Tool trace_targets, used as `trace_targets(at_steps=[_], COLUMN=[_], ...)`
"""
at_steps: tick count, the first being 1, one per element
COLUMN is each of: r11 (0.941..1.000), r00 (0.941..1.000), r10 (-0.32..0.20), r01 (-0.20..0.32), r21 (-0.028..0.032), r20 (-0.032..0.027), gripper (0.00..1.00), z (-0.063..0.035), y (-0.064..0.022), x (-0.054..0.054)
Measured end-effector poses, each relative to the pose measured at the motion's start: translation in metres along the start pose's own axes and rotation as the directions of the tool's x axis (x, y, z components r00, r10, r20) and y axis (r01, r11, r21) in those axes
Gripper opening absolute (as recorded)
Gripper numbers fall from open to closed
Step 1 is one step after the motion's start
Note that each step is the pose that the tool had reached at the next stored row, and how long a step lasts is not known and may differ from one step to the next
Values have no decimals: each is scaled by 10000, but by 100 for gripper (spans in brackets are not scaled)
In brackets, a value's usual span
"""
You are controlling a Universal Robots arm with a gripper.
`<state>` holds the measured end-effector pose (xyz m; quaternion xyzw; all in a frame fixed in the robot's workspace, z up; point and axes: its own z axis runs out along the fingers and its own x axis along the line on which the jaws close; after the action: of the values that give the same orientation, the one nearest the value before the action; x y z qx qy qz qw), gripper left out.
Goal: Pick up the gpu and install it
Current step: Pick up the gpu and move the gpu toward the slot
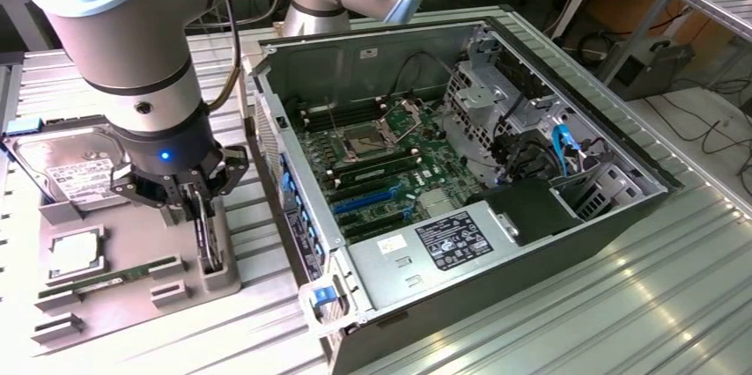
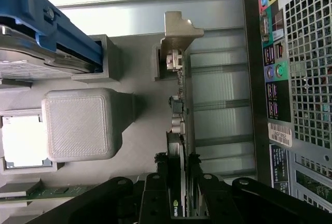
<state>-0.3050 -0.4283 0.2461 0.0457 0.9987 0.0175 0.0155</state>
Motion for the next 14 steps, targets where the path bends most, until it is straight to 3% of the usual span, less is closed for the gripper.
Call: trace_targets(at_steps=[8, 14], r11=[9989, 9987], r00=[9989, 9987], r10=[-464, -503], r01=[463, 503], r21=[-15, -17], r20=[-16, -17], gripper=[26, 26], z=[1, -1], y=[0, 0], x=[0, 0])
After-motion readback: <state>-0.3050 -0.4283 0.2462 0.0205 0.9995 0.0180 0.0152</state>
